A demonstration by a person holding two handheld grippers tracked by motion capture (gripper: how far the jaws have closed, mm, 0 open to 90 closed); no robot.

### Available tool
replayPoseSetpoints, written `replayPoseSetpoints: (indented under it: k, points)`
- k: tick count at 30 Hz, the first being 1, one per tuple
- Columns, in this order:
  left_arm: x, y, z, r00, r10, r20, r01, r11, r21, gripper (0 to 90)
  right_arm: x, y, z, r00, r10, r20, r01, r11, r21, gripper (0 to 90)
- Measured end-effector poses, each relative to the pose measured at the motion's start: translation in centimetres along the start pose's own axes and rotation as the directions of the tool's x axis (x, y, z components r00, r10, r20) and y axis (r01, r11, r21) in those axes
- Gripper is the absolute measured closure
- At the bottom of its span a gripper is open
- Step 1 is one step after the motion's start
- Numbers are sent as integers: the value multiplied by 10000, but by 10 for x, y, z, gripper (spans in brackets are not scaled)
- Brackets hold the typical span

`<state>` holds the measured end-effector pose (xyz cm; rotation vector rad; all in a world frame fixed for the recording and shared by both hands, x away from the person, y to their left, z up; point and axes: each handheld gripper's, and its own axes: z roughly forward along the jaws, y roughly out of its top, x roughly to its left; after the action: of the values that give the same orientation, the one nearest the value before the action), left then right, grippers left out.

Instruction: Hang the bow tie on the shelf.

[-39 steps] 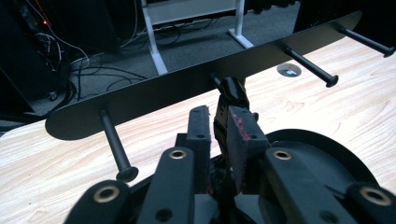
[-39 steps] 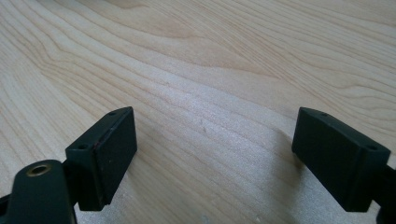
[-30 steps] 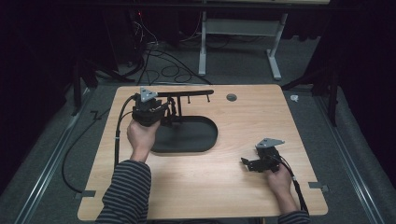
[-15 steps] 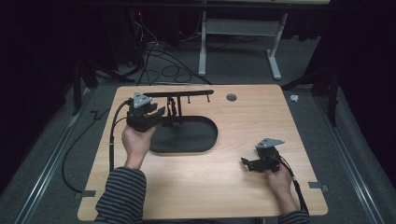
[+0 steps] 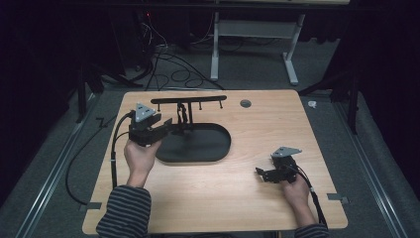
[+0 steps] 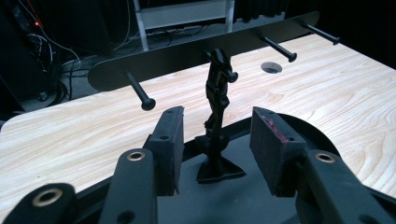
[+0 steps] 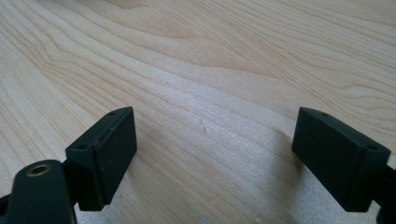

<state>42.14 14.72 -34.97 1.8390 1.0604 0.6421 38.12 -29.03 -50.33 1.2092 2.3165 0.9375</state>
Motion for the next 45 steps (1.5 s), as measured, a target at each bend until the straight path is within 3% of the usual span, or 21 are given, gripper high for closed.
replayPoseSetpoints:
  k: [9, 22, 45]
  points:
    - [-2, -14, -10, 9991, -387, 185, 390, 9991, -164, 528, 0, 0, 0, 10000, 5, -1, -5, 10000, 0, 148]
    - [-6, -26, -23, 9985, -498, 248, 504, 9984, -240, 515, 0, 0, 0, 10000, 5, 0, -5, 10000, 0, 148]
    - [1, -51, -33, 9951, -981, 78, 982, 9952, -38, 503, 0, 0, 0, 10000, 5, 1, -5, 10000, 0, 149]
